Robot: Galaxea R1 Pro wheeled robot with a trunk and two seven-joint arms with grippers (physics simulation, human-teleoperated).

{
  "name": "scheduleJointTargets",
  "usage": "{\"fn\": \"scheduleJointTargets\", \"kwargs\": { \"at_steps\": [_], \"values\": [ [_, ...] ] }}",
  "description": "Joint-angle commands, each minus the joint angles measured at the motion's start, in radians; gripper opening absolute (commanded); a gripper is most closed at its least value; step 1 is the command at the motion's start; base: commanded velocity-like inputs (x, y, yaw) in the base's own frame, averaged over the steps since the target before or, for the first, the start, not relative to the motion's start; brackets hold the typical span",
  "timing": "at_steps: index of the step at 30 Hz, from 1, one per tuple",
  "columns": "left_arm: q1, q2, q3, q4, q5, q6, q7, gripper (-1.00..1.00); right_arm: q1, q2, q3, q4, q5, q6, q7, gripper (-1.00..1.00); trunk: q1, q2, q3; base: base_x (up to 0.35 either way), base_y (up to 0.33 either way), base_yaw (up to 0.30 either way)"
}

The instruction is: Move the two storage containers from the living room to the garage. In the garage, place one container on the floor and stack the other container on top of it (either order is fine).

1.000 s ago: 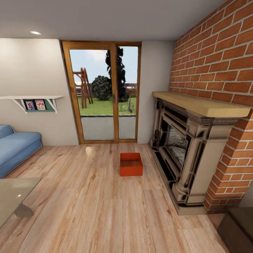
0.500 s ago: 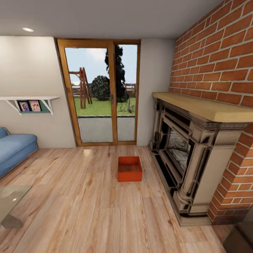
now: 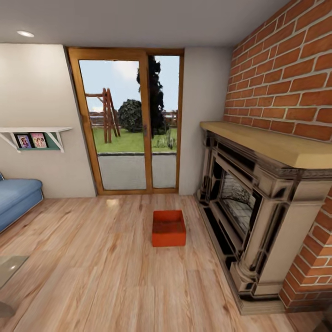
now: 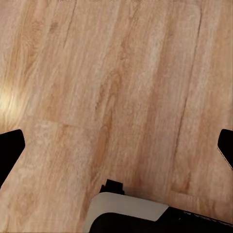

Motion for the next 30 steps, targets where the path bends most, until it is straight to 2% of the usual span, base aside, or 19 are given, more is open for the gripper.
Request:
{"fn": "scheduleJointTargets", "kwargs": {
  "at_steps": [1, 12, 30],
  "values": [
    [-0.001, 0.0, 0.0, 0.005, 0.004, -0.007, 0.0, 1.0, -0.001, 0.0, 0.007, 0.004, 0.001, -0.007, 0.0, 1.0, 0.001, -0.001, 0.0, 0.323, -0.003, 0.0],
    [-0.002, 0.008, 0.001, 0.004, 0.005, -0.008, -0.001, 1.0, -0.001, 0.0, 0.007, 0.004, 0.001, -0.007, 0.0, 1.0, 0.001, -0.001, 0.0, 0.324, -0.001, 0.0],
    [-0.001, 0.005, 0.0, 0.004, 0.004, -0.008, 0.0, 1.0, -0.001, 0.0, 0.007, 0.004, 0.001, -0.007, 0.0, 1.0, 0.001, -0.001, 0.0, 0.324, 0.0, 0.0]
  ]
}}
